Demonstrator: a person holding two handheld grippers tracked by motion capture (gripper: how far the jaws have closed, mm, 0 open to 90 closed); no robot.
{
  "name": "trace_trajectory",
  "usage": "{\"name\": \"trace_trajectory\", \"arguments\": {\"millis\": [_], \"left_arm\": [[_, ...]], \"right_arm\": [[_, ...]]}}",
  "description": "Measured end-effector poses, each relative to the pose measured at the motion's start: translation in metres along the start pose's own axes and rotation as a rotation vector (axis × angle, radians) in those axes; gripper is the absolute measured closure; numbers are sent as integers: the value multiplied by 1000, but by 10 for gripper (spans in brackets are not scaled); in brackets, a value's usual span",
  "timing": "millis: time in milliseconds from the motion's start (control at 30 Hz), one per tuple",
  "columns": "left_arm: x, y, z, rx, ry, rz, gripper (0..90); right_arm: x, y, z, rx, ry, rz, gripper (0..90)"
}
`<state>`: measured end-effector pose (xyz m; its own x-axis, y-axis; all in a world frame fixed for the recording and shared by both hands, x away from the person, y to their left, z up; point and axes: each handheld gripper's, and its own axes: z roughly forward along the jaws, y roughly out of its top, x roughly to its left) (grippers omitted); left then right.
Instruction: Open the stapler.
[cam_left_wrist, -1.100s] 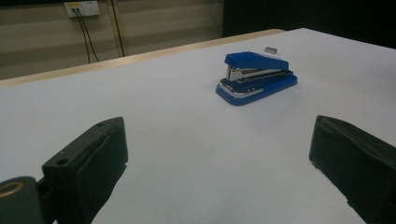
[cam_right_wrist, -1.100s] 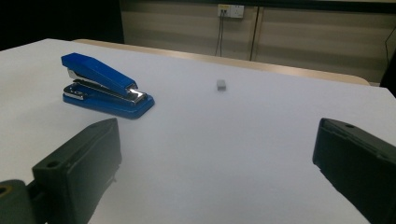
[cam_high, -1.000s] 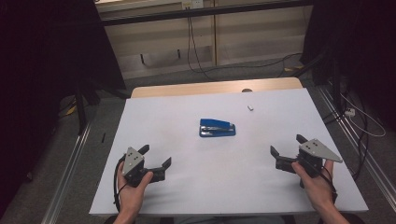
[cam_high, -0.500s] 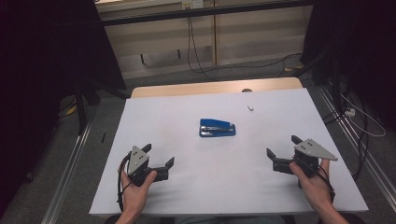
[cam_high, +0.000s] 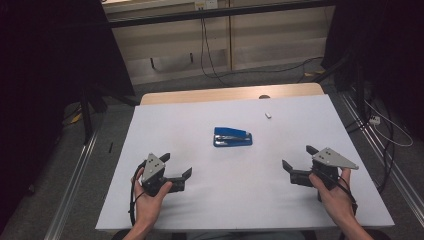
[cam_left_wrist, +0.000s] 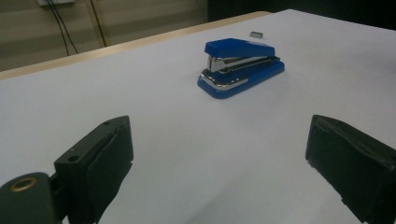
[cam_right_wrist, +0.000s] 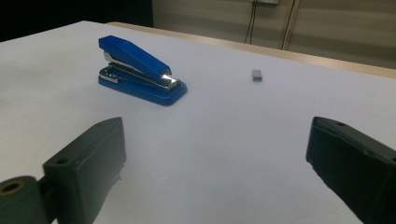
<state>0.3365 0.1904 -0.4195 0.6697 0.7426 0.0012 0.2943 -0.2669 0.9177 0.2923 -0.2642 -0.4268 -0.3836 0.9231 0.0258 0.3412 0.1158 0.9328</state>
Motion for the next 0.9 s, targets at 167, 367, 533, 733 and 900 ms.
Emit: {"name": "trace_trajectory", "arguments": {"millis": [167, 367, 533, 733, 900], "left_arm": [[-2, 3, 8, 10, -29, -4, 77], [-1, 6, 17, 19, -71, -26, 77], [-4, 11, 26, 27, -77, 5, 67], [-12, 12, 39, 44, -98, 8, 50], [-12, 15, 46, 43, -102, 12, 47]], "right_arm": [[4, 2, 4, 9, 41, -27, 35], [5, 9, 11, 3, 86, -51, 35], [6, 17, 15, -7, 106, -22, 27], [16, 15, 26, 20, 125, -49, 28], [22, 16, 32, 18, 153, -41, 26]]}}
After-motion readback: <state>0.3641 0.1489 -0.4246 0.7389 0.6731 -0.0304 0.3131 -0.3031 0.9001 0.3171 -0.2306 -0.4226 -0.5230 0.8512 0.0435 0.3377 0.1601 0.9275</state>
